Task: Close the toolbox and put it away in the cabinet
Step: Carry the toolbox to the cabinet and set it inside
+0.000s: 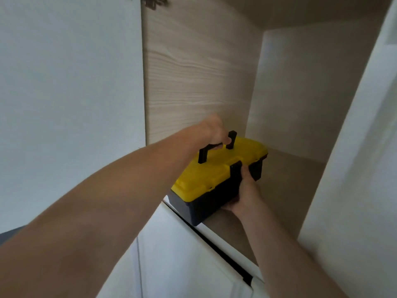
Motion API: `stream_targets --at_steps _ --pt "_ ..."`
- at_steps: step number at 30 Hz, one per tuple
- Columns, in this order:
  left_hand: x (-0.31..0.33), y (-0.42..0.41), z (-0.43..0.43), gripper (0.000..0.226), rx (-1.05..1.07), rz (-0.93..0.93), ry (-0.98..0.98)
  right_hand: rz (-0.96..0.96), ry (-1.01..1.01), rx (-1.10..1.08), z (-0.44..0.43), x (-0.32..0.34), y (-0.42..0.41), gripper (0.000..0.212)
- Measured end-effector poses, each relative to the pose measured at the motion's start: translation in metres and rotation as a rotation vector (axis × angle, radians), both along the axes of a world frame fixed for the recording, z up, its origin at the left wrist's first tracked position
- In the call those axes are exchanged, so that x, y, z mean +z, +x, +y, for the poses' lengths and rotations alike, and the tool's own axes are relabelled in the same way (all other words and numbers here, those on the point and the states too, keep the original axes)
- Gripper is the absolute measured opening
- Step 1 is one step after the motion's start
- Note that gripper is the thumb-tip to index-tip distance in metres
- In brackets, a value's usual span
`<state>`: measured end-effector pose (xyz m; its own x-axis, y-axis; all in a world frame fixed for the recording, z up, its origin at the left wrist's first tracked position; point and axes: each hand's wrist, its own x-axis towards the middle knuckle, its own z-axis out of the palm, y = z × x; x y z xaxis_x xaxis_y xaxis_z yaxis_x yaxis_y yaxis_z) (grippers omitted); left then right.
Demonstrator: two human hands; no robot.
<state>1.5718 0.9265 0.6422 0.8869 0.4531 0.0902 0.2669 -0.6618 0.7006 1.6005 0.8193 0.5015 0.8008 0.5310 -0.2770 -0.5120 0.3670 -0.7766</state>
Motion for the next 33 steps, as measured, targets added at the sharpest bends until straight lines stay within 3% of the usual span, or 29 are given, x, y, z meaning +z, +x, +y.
stream_targets --at_steps 6,12,14,16,19,22,25,33 --pt "-0.015 0.046 0.0 0.017 -0.036 -0.008 -0.065 0.089 -0.132 -0.227 0.005 0.004 0.018 0.06" --pt "-0.026 0.064 0.008 0.017 -0.007 -0.054 -0.173 -0.044 -0.189 -0.293 0.005 0.008 0.01 0.056" --pt "-0.029 0.066 0.012 0.019 -0.044 -0.06 -0.147 -0.226 -0.253 -0.329 0.002 0.006 0.001 0.058" --pt "-0.03 0.06 0.019 0.02 -0.125 -0.057 -0.079 -0.577 -0.377 -0.356 -0.004 0.002 -0.014 0.059" --pt "-0.032 0.038 0.029 0.053 -0.196 -0.073 -0.011 -1.131 -0.689 -0.315 -0.012 -0.004 -0.038 0.075" --pt "-0.045 0.011 0.038 0.055 -0.247 -0.119 0.015 -1.465 -0.844 -0.215 -0.011 -0.005 -0.052 0.075" --pt "-0.061 -0.014 0.044 0.048 -0.247 -0.128 0.056 -1.547 -0.958 -0.157 -0.008 -0.006 -0.055 0.069" --pt "-0.091 -0.027 0.049 0.04 -0.215 -0.079 0.221 -1.532 -1.053 -0.23 0.006 -0.012 -0.05 0.063"
